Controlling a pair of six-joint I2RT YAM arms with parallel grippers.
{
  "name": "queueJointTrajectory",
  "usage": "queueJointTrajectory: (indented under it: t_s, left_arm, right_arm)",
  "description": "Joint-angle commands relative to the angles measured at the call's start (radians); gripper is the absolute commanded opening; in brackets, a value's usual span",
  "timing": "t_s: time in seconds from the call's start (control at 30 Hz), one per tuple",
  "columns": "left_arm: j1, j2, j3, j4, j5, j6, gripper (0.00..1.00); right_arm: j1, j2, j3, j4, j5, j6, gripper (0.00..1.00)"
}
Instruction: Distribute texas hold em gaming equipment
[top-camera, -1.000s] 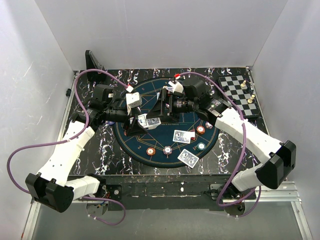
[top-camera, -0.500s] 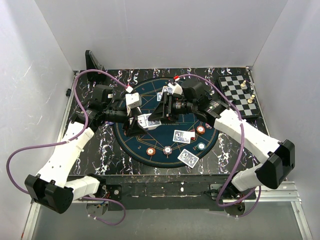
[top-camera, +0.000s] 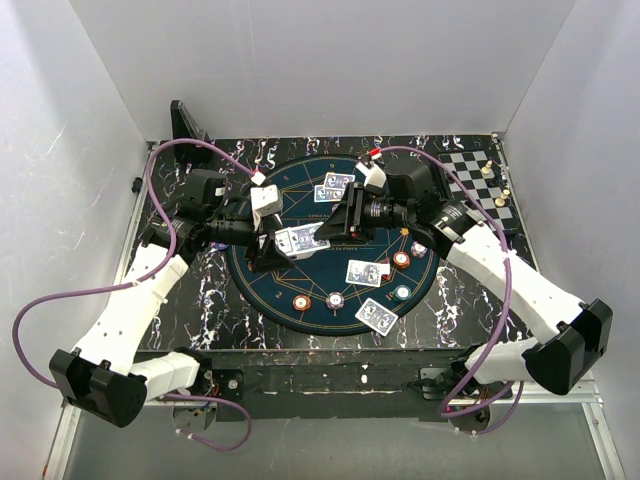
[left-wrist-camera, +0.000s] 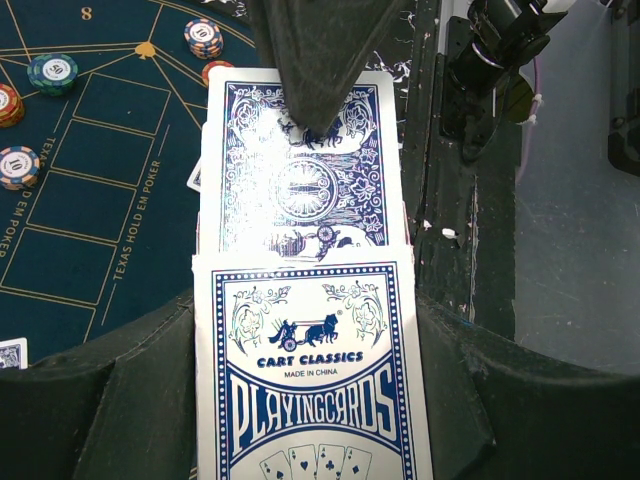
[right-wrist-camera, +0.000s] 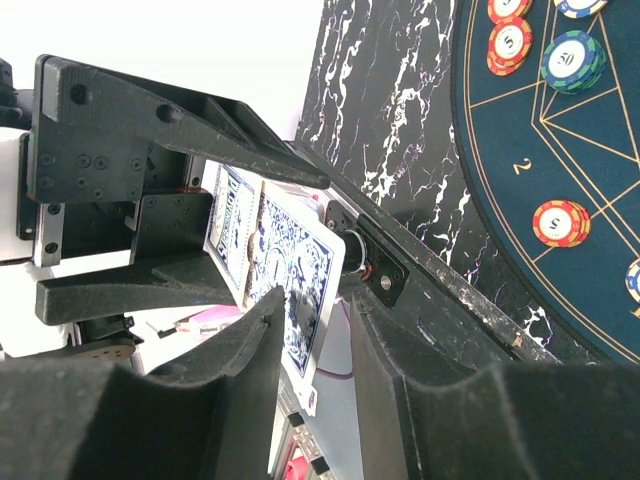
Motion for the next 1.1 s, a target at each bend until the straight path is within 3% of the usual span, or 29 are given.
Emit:
queueJointTrajectory:
  t_s: [0.0, 0.47, 0.77, 1.07]
  left_arm:
    - [0.005, -0.029, 0.029, 0.026, 0.034, -0.004, 0.40]
    - [0.005, -0.023, 0.020, 0.027, 0.020, -0.001, 0.39]
    - [0.005, -0.024, 0.014, 0.027, 0.020, 0.004, 0.40]
    - [0.005, -0.032, 0.003, 0.018, 0.014, 0.011, 0.40]
  right_arm:
    - [-0.016, -0.055, -0.017, -0.008, 0.003, -0.013, 0.38]
    - [-0.027, -0.087, -0.009, -0.025, -0.005, -0.013, 0.08]
    - [-0.045, -0.113, 0.009, -0.056, -0.003, -0.024, 0.02]
    - [-0.128, -0.159, 0.040, -0.088, -0.034, -0.034, 0.01]
